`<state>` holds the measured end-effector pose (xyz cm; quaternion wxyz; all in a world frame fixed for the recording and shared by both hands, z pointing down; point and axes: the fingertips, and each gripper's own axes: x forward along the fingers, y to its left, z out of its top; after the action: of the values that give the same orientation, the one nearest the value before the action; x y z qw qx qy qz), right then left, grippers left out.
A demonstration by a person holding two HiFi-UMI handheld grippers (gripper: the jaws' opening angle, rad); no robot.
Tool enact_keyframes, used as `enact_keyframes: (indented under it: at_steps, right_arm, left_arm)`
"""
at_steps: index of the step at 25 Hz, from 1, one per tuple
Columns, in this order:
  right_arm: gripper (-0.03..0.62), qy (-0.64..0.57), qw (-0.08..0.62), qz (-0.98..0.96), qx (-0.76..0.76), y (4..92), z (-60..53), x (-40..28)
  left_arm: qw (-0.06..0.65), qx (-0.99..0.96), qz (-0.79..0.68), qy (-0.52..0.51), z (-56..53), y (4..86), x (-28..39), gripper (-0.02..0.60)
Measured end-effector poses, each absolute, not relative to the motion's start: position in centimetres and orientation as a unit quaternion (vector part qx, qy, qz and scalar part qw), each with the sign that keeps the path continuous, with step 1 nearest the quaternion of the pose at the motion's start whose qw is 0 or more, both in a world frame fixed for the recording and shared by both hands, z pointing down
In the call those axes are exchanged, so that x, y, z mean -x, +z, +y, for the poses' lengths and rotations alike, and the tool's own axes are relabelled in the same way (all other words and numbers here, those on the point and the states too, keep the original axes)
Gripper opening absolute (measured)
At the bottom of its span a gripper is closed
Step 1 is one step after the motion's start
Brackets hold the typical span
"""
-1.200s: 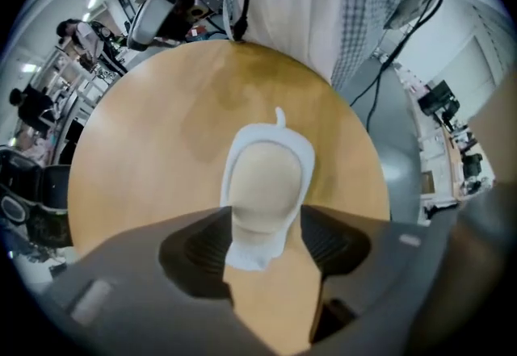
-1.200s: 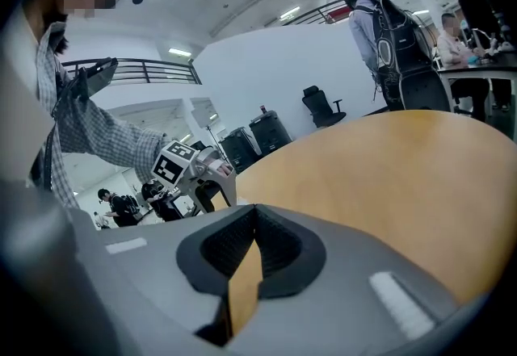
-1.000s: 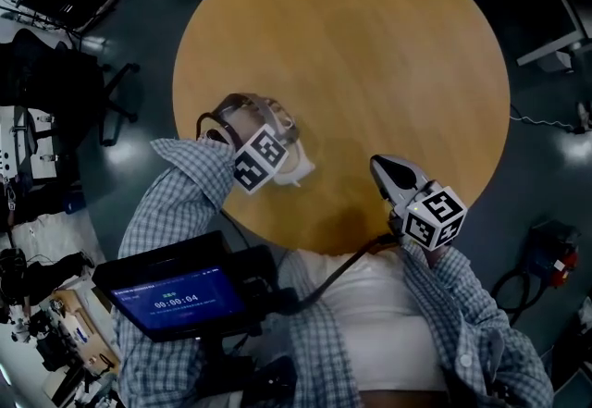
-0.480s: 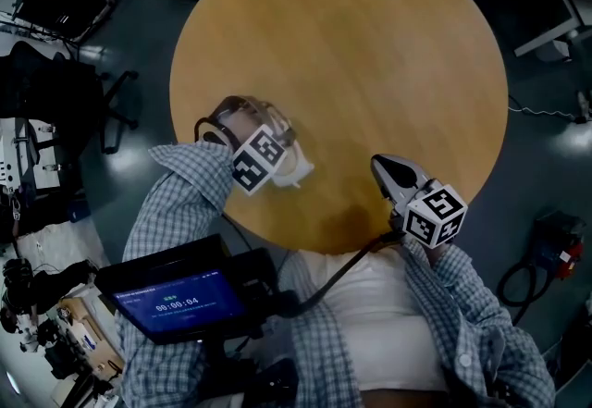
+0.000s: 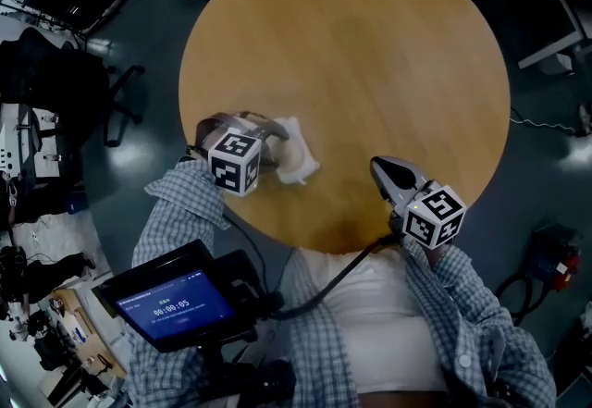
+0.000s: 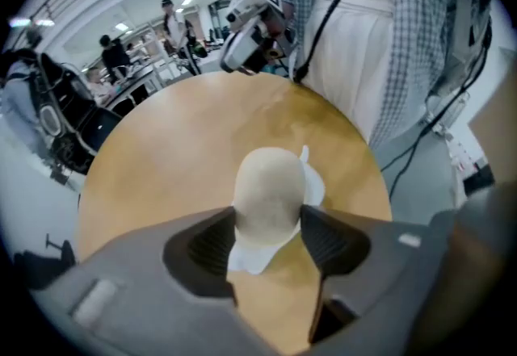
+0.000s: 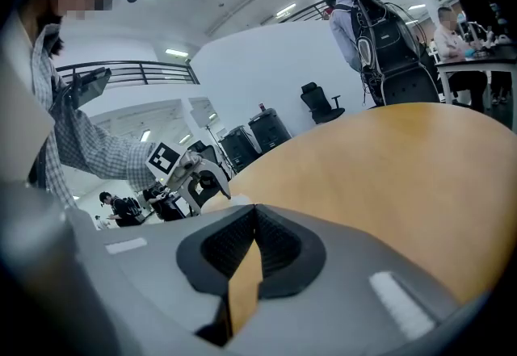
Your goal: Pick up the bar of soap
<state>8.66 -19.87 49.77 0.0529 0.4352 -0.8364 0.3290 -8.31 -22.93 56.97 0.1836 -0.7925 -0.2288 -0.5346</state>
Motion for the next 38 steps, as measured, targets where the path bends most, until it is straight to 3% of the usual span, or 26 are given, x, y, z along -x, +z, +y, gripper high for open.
enact_keyframes:
  at_steps: [7,13,23,38]
  right_arm:
    - [0.003,0.323,0.057,-0.844,-0.425,49.8,-20.0,-7.8]
    - [0.003,0.308,0.043,-0.852,-0.421,48.1,-20.6,-6.9]
    - [0.003,0.294,0.013,-0.865,-0.406,46.9,-23.2,-5.4]
    - [0.003,0.296,-0.003,-0.873,-0.387,45.2,-19.7,-3.6]
  left_arm:
    - [0.095,0.887,-0.057,-0.448,-24.5,55.0,8.1,0.255]
    - [0.002,0.944,0.1,-0.315,-24.6,50.7,8.0,0.255]
    - [-0.097,0.956,0.215,-0.175,-21.9,49.7,6.8,0.255]
    - [-0.131,0.953,0.243,-0.124,-15.7,49.2,6.5,0.255]
